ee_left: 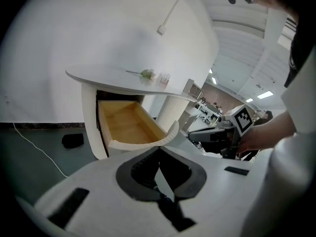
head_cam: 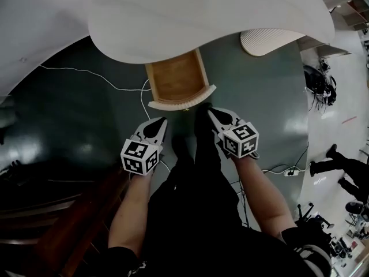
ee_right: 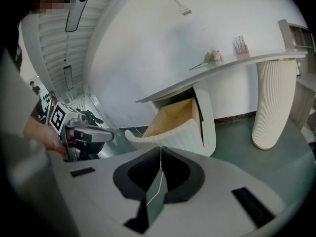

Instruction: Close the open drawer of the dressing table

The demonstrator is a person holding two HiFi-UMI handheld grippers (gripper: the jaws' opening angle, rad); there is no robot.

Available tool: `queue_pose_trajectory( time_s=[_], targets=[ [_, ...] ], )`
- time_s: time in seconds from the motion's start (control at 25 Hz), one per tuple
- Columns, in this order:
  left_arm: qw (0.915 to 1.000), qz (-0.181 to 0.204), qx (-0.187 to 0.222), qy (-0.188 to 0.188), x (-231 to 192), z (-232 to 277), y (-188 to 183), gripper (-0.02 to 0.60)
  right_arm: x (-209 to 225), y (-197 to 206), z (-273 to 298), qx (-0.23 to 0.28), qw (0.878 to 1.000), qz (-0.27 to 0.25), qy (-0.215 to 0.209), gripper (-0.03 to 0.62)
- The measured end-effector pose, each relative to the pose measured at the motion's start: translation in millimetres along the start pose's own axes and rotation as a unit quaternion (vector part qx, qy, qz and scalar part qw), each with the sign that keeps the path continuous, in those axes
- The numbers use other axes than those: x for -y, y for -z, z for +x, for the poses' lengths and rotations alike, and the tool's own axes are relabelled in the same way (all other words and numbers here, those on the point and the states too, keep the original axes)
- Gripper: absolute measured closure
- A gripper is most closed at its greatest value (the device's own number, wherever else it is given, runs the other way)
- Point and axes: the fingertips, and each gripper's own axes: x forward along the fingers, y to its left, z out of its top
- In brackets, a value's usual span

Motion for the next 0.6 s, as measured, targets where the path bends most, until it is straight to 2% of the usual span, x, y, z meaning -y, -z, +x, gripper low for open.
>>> queue_pose_trajectory(
  time_s=[0.2,0.32,0.48,0.6],
  targets=[
    [0.9999,0.001,-0.015,-0.009,-10.2,0.3,10.0,0.574,11.2,7.3,28.6,-0.015,1.0,0.012,-0.001,0.574],
    [0.9996,-0.011,-0.022,-0.015,-17.6,-0.8,17.6,0.574,15.4,6.8,38.8,-0.016,1.0,0.023,0.0,0.58],
    [0.9998,-0.005,-0.017,-0.013,-15.4,-3.9,11.8,0.574,16.5,0.9,50.6,-0.024,1.0,0.003,-0.015,0.585],
    [0.9998,0.001,-0.011,-0.018,-20.1,-8.6,1.6,0.574,21.6,-10.4,59.7,-0.013,1.0,0.02,-0.014,0.585]
  ],
)
